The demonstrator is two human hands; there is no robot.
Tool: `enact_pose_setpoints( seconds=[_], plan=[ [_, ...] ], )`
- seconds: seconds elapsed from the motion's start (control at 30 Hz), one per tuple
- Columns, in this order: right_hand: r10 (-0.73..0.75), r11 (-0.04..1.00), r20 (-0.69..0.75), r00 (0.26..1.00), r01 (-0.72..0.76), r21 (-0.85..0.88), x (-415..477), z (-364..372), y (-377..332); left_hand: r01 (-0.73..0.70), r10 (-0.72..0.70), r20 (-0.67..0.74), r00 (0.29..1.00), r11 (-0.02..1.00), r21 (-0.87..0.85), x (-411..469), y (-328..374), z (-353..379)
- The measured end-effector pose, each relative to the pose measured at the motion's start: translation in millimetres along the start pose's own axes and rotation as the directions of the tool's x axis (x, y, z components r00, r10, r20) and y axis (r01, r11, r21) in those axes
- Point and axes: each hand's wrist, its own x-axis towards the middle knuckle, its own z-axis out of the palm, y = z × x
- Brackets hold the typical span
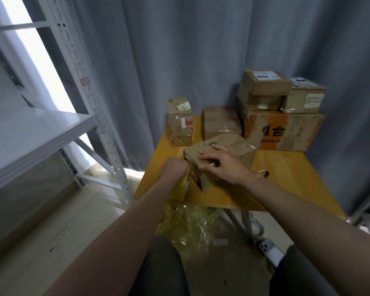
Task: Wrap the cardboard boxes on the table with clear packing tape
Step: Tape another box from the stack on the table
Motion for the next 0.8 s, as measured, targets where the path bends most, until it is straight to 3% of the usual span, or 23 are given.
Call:
enact_pose_setpoints(
  seconds=[0.13,0.2,0.37,0.47,0.63,0.8],
  plan=[
    [0.059,0.989,-0.077,0.995,-0.068,-0.131,5,20,-29,-0.025,0.023,0.03,0.999,0.996,0.082,-9,3,0],
    [0.026,0.997,-0.102,0.994,-0.033,-0.066,3,24,-31,-0.06,0.056,0.065,0.996,0.996,0.063,-21,8,-6],
    [0.035,0.996,-0.088,0.995,-0.028,0.081,-14,11,-12,0.034,-0.021,0.112,0.994,0.992,-0.118,-11,-9,-9],
    [0.11,0.99,-0.165,0.98,-0.093,0.11,-28,-1,-10,0.042,-0.026,0.1,0.995,0.986,-0.163,-10,-15,-7],
    [0.284,0.957,-0.359,0.889,-0.284,0.054,-41,-13,-25,0.032,-0.018,0.065,0.998,0.976,-0.216,-16,-13,-9],
    [0.487,0.873,-0.154,0.86,-0.485,0.048,-39,2,-42,-0.066,0.054,-0.061,0.997,0.977,-0.203,-16,-11,-3]
  ],
)
